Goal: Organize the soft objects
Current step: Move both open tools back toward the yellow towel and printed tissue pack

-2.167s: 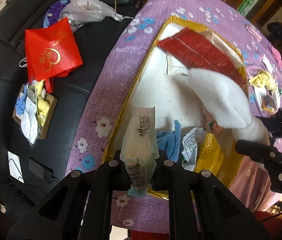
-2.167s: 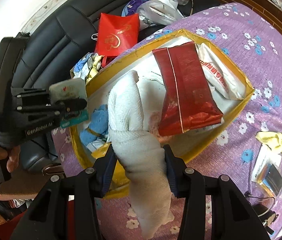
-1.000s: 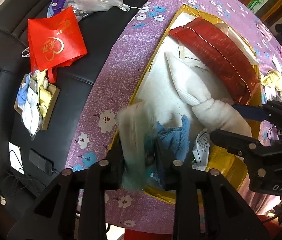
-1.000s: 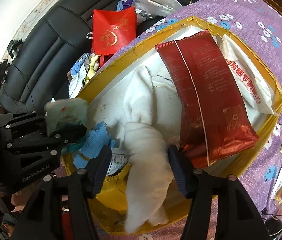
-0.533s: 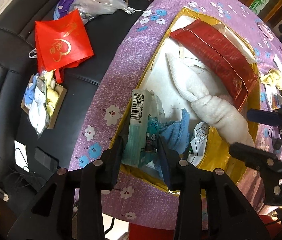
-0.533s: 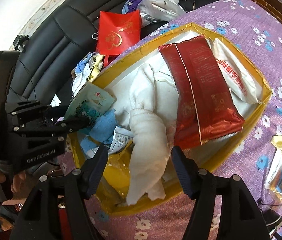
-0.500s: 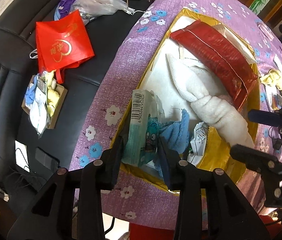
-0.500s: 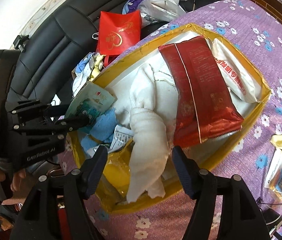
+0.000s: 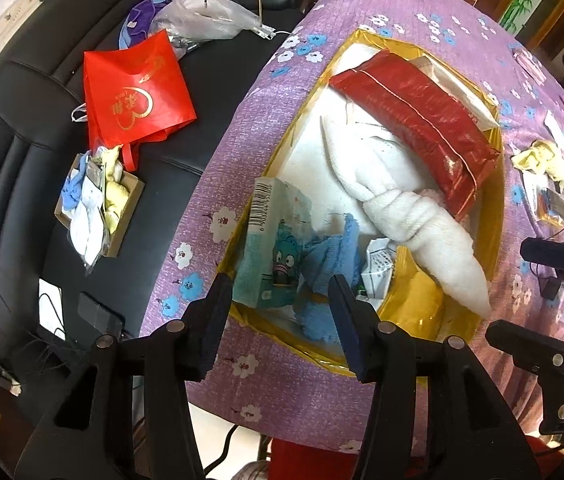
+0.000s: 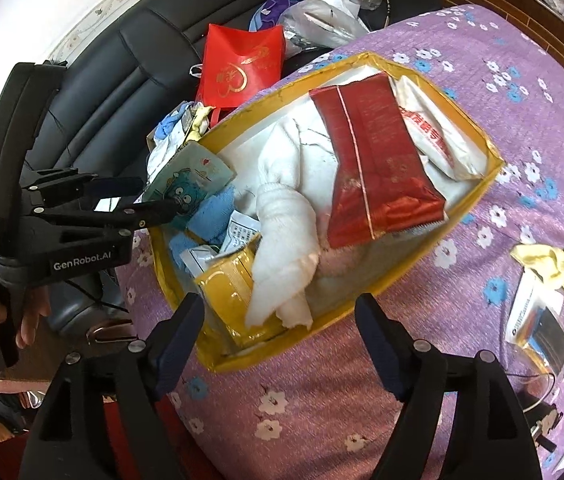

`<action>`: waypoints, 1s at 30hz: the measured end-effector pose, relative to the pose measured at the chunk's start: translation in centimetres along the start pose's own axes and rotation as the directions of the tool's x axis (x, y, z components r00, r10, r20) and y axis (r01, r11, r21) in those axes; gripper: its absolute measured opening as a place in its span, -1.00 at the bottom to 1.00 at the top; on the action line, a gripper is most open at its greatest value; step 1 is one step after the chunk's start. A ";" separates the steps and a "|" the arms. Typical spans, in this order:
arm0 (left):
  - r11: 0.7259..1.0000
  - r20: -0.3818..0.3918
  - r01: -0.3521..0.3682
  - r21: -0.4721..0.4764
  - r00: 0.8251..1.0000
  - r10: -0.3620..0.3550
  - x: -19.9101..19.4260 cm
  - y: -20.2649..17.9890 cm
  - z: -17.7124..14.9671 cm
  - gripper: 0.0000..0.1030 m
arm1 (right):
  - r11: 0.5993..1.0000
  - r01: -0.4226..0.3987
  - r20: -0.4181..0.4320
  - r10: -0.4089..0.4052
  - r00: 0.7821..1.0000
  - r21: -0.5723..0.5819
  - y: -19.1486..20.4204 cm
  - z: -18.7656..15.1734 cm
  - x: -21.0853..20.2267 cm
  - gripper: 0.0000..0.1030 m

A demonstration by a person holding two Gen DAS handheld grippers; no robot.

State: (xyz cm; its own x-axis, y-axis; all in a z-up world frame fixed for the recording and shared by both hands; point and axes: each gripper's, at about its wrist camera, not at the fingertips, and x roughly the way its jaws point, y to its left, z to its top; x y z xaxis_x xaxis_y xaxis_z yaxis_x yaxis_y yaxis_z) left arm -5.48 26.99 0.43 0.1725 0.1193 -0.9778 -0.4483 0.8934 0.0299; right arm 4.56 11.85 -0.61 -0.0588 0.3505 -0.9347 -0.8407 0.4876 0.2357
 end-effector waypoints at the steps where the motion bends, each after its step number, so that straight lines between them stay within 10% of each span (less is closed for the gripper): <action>1: 1.000 0.002 0.000 0.001 1.000 0.000 0.0 -0.1 0.0 -0.02 | 1.000 0.001 -0.001 -0.001 1.000 0.002 -0.1 -0.1 0.0 0.52; 30: 0.959 0.002 0.143 0.246 0.989 -0.148 -3.4 -14.7 4.1 -0.02 | 0.973 0.103 0.018 -0.110 0.994 0.205 -13.0 -5.7 -9.5 0.54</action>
State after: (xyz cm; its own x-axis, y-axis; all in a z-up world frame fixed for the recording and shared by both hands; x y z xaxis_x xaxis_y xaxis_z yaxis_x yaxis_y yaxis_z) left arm 4.10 15.18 4.13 0.2388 -0.0136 -0.9710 -0.1893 0.9801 -0.0603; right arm 12.94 -2.38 3.72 0.0435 0.3096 -0.9499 -0.7142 0.6745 0.1871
